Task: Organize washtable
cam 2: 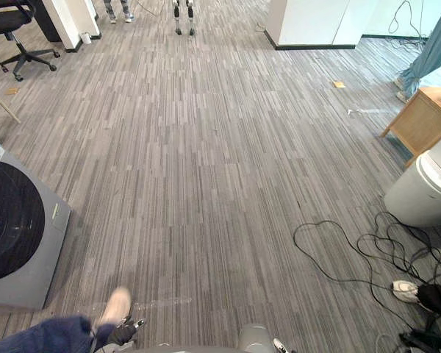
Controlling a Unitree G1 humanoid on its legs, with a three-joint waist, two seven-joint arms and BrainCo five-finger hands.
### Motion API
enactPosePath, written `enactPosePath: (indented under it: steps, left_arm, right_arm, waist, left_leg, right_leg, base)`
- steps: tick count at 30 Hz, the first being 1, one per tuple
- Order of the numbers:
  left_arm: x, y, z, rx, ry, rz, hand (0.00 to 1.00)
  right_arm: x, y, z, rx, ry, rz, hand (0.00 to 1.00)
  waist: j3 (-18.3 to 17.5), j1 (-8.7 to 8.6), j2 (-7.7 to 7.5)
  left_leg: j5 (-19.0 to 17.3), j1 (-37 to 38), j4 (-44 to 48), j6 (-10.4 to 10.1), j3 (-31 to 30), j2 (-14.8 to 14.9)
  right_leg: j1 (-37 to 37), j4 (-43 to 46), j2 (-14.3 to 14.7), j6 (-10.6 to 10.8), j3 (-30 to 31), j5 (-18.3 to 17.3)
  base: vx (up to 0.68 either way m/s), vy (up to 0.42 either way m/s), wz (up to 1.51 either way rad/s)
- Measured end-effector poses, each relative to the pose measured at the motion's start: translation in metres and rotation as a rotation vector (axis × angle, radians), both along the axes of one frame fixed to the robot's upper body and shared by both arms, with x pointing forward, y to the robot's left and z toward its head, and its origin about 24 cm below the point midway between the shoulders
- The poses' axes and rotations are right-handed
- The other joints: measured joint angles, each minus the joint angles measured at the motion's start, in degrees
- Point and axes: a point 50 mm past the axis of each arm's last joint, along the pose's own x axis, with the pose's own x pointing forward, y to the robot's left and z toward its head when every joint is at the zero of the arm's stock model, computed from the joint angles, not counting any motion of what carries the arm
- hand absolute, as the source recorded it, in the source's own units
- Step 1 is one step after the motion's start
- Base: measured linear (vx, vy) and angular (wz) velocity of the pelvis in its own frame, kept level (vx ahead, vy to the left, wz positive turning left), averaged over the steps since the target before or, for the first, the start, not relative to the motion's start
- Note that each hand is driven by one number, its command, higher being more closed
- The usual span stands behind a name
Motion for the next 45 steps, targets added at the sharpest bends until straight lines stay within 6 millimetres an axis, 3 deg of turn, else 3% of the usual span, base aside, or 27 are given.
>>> enactPosePath:
  steps: [2, 4, 5, 7, 8, 9, 10, 11, 14, 15, 16, 18, 22, 24, 26, 27, 29, 32, 33, 34, 35, 37, 38, 40, 42, 43, 45]
  left_arm:
    - [0.004, -0.009, -0.002, -0.002, 0.025, -0.086, 0.00]
    - [0.009, -0.020, -0.003, -0.017, 0.034, -0.170, 0.00]
    - [0.010, -0.022, -0.003, -0.018, 0.033, -0.190, 0.00]
    - [0.015, -0.023, -0.002, -0.002, 0.023, -0.235, 0.00]
    - [0.015, -0.021, -0.002, 0.005, 0.025, -0.242, 0.00]
    - [0.014, -0.023, -0.003, 0.002, 0.033, -0.246, 0.00]
    - [0.014, -0.028, -0.004, -0.015, 0.035, -0.243, 0.00]
    - [0.016, -0.033, -0.004, -0.033, 0.027, -0.236, 0.00]
    - [0.016, -0.034, -0.003, -0.057, 0.013, -0.173, 0.00]
    - [0.020, -0.032, -0.001, -0.048, -0.007, -0.174, 0.00]
    - [0.024, -0.032, 0.000, -0.044, -0.022, -0.173, 0.00]
    - [0.035, -0.027, 0.006, -0.022, -0.074, -0.181, 0.00]
    - [0.053, -0.036, 0.016, -0.025, -0.162, -0.223, 0.00]
    - [0.058, -0.040, 0.019, -0.029, -0.195, -0.234, 0.00]
    - [0.058, -0.046, 0.020, -0.031, -0.198, -0.242, 0.00]
    - [0.058, -0.048, 0.019, -0.034, -0.198, -0.245, 0.00]
    - [0.059, -0.041, 0.021, -0.019, -0.209, -0.236, 0.00]
    - [0.054, -0.034, 0.019, -0.038, -0.195, -0.144, 0.00]
    - [0.052, -0.029, 0.018, -0.044, -0.186, -0.104, 0.00]
    - [0.050, -0.028, 0.016, -0.047, -0.170, -0.083, 0.00]
    - [0.047, -0.027, 0.014, -0.049, -0.160, -0.074, 0.00]
    - [0.038, -0.022, 0.010, -0.044, -0.117, -0.061, 0.00]
    - [0.028, -0.021, 0.004, -0.046, -0.065, -0.059, 0.00]
    - [0.022, -0.022, 0.001, -0.051, -0.029, -0.059, 0.00]
    - [0.017, -0.025, -0.003, -0.071, 0.008, -0.075, 0.00]
    - [0.017, -0.026, -0.003, -0.077, 0.012, -0.082, 0.00]
    - [0.016, -0.028, -0.004, -0.081, 0.014, -0.086, 0.00]
  right_arm:
    - [0.005, -0.005, 0.002, -0.009, -0.027, -0.025, 0.00]
    - [0.015, -0.010, 0.005, -0.018, -0.072, -0.052, 0.00]
    - [0.015, -0.010, 0.005, -0.016, -0.073, -0.057, 0.00]
    - [0.012, -0.007, 0.004, -0.005, -0.060, -0.065, 0.00]
    - [0.011, -0.004, 0.003, 0.003, -0.059, -0.070, 0.00]
    - [0.009, -0.004, 0.003, 0.009, -0.057, -0.089, 0.00]
    - [0.014, -0.009, 0.004, -0.002, -0.075, -0.116, 0.00]
    - [0.016, -0.011, 0.005, -0.002, -0.094, -0.147, 0.00]
    - [0.020, -0.016, 0.008, -0.005, -0.131, -0.164, 0.00]
    - [0.022, -0.016, 0.009, -0.008, -0.135, -0.155, 0.00]
    - [0.024, -0.016, 0.009, -0.009, -0.139, -0.150, 0.00]
    - [0.032, -0.014, 0.009, -0.014, -0.139, -0.116, 0.00]
    - [0.036, -0.013, 0.009, -0.019, -0.132, -0.072, 0.00]
    - [0.039, -0.013, 0.009, -0.028, -0.130, -0.048, 0.00]
    - [0.035, -0.018, 0.009, -0.044, -0.121, -0.028, 0.00]
    - [0.033, -0.022, 0.010, -0.062, -0.111, -0.003, 0.00]
    - [0.032, -0.016, 0.008, -0.051, -0.089, 0.044, 0.00]
    - [0.025, -0.002, 0.003, -0.016, -0.060, 0.054, 0.00]
    - [0.018, 0.004, 0.001, 0.005, -0.039, 0.034, 0.00]
    - [0.014, 0.003, 0.001, 0.004, -0.031, 0.018, 0.00]
    - [0.014, 0.002, 0.001, 0.003, -0.029, 0.018, 0.00]
    - [0.012, 0.000, 0.001, 0.001, -0.027, -0.004, 0.00]
    - [0.013, -0.003, 0.002, -0.004, -0.043, -0.034, 0.00]
    - [0.013, -0.008, 0.003, -0.013, -0.053, -0.051, 0.00]
    - [0.012, -0.010, 0.004, -0.012, -0.071, -0.106, 0.00]
    - [0.009, -0.011, 0.004, -0.009, -0.068, -0.119, 0.00]
    - [-0.008, -0.004, 0.001, 0.018, -0.033, -0.186, 0.00]
  waist:
    - [1.68, -0.48, 1.61]
    - [3.17, -2.84, 3.72]
    - [3.25, -3.14, 3.79]
    - [4.01, -3.34, 3.04]
    - [4.01, -3.34, 2.52]
    - [4.13, -3.28, 2.14]
    - [4.58, -3.31, 3.77]
    - [4.95, -3.45, 4.43]
    - [5.15, -3.59, 5.77]
    - [5.19, -3.22, 5.88]
    - [5.25, -3.08, 5.93]
    - [6.06, -2.79, 4.67]
    - [6.20, -1.09, 4.06]
    - [6.28, -0.79, 3.91]
    - [5.86, -0.37, 4.88]
    - [5.32, 0.26, 5.90]
    - [4.41, 0.68, 4.26]
    - [1.07, 0.13, 0.72]
    - [0.58, -0.07, -0.97]
    - [0.40, 0.04, -1.30]
    - [0.48, 0.09, -1.16]
    - [1.27, 0.22, -0.03]
    - [1.53, -0.17, 1.54]
    - [1.79, -1.03, 2.43]
    - [2.74, -3.15, 3.50]
    - [2.81, -3.40, 3.70]
    - [3.31, -3.75, 3.67]
  left_leg:
    - [-0.05, 6.00, -3.57, 0.07, -0.01, 0.88]
    - [-0.01, 10.27, -5.42, 0.06, -0.90, 3.13]
    - [-0.01, 10.67, -5.46, 0.06, -1.23, 3.20]
    - [-0.01, 13.55, -6.44, 0.01, -3.52, 2.28]
    - [0.05, 14.53, -6.52, -0.43, -4.47, 1.66]
    - [0.32, 16.14, -6.17, -1.50, -5.68, 1.93]
    - [3.52, 17.00, -5.53, -6.75, -5.66, 3.08]
    - [6.76, 17.03, -3.91, -8.90, -6.09, 3.86]
    - [24.08, 12.01, 15.05, -10.78, -7.94, 8.74]
    - [28.25, 6.54, 29.36, -12.28, -9.00, 11.78]
    - [27.59, 3.33, 36.98, -12.62, -8.73, 13.49]
    - [18.52, -6.01, 52.70, -7.97, -4.64, 18.79]
    - [8.73, -18.13, 39.15, -7.70, 0.47, 18.65]
    - [9.36, -22.16, 19.37, -8.75, 0.03, 15.61]
    - [12.00, -22.52, 1.94, -12.43, -2.72, 13.78]
    - [12.19, -25.14, -1.50, -12.76, -4.33, 14.57]
    - [18.21, -26.67, 2.30, -10.18, -4.09, 14.03]
    - [18.94, -26.45, 4.86, -3.60, -4.04, 7.10]
    - [16.19, -24.75, 5.63, -2.00, -3.78, 4.54]
    - [14.04, -22.02, 5.74, -0.66, -4.30, 2.74]
    - [13.03, -20.14, 5.30, -0.28, -4.54, 2.19]
    - [10.33, -12.43, 1.92, 0.14, -5.58, 0.85]
    - [8.93, -4.14, -3.12, -0.09, -6.02, 0.80]
    - [8.32, 0.38, -5.77, -0.22, -6.27, 1.23]
    - [7.41, 6.36, -9.24, 0.14, -7.86, 1.60]
    - [7.32, 7.18, -9.81, 0.28, -8.44, 1.54]
    - [5.07, 11.10, -11.88, -1.21, -11.04, 1.15]
  right_leg:
    - [-4.79, -0.23, 1.96, -4.27, -5.41, -4.77]
    - [-12.67, -16.10, 5.16, -6.11, -12.15, -4.12]
    - [-13.97, -22.43, 5.49, -6.05, -12.17, -2.06]
    - [-15.29, -45.96, 5.73, -5.28, -11.93, 8.59]
    - [-15.44, -49.96, 5.50, -4.99, -11.23, 10.93]
    - [-15.27, -49.90, 5.43, -5.37, -9.61, 18.16]
    - [-15.77, -46.12, 5.67, -7.17, -8.76, 21.28]
    - [-15.85, -42.79, 5.77, -7.59, -8.46, 21.04]
    - [-10.52, -36.21, 7.34, -9.44, -9.84, 11.33]
    - [-6.53, -36.61, 8.27, -9.99, -10.00, 8.54]
    - [-4.50, -37.10, 8.74, -10.44, -9.99, 7.70]
    - [6.39, -41.96, 10.05, -10.96, -9.15, 4.77]
    - [17.33, -49.44, 8.95, -8.93, -6.09, 3.06]
    - [21.76, -51.74, 6.83, -7.02, -5.22, 1.31]
    - [24.70, -54.75, 6.16, -5.32, -4.86, -0.04]
    - [26.34, -55.44, 6.46, -4.14, -4.83, -1.81]
    - [28.99, -55.13, 3.94, -2.87, -3.95, -5.08]
    - [22.35, -38.76, -1.68, -2.80, -0.12, -4.72]
    - [18.65, -27.49, -3.71, -1.43, 1.63, -1.03]
    - [15.69, -19.01, -4.34, 1.28, 2.86, 7.57]
    - [14.71, -15.54, -4.33, 2.69, 3.41, 11.59]
    - [11.55, -6.30, -3.42, 2.45, 2.10, 8.71]
    - [7.09, -2.51, -1.10, -1.55, -2.66, 1.10]
    - [3.24, -3.64, 1.04, -3.39, -6.25, -2.49]
    - [-4.97, -17.19, 4.12, -4.73, -11.90, -3.94]
    - [-6.67, -23.19, 4.26, -4.48, -12.66, -2.89]
    - [-8.93, -48.62, 2.77, -3.33, -14.80, 7.37]
  base:
    - [0.42, 0.087, 0.05]
    - [0.55, 0.048, 0.41]
    - [0.52, -0.015, 0.50]
    - [0.60, -0.064, 0.48]
    - [0.69, -0.097, 0.49]
    - [0.74, -0.116, 0.34]
    - [0.74, -0.129, 0.39]
    - [0.75, -0.163, 0.28]
    - [0.75, -0.169, 0.09]
    - [0.71, -0.104, -0.07]
    - [0.82, -0.103, -0.12]
    - [0.67, -0.049, -0.14]
    - [0.46, 0.068, -0.32]
    - [0.54, 0.187, -0.17]
    - [0.49, 0.258, -0.13]
    - [0.55, 0.393, -0.17]
    - [0.61, 0.427, -0.20]
    - [0.66, 0.408, -0.03]
    - [0.67, 0.358, 0.56]
    - [0.67, 0.329, 0.57]
    - [0.78, 0.340, 0.37]
    - [0.66, 0.257, 0.01]
    - [0.55, 0.165, -0.11]
    - [0.61, 0.133, 0.06]
    - [0.57, 0.053, 0.44]
    - [0.46, 0.004, 0.68]
    - [0.71, -0.051, 1.09]
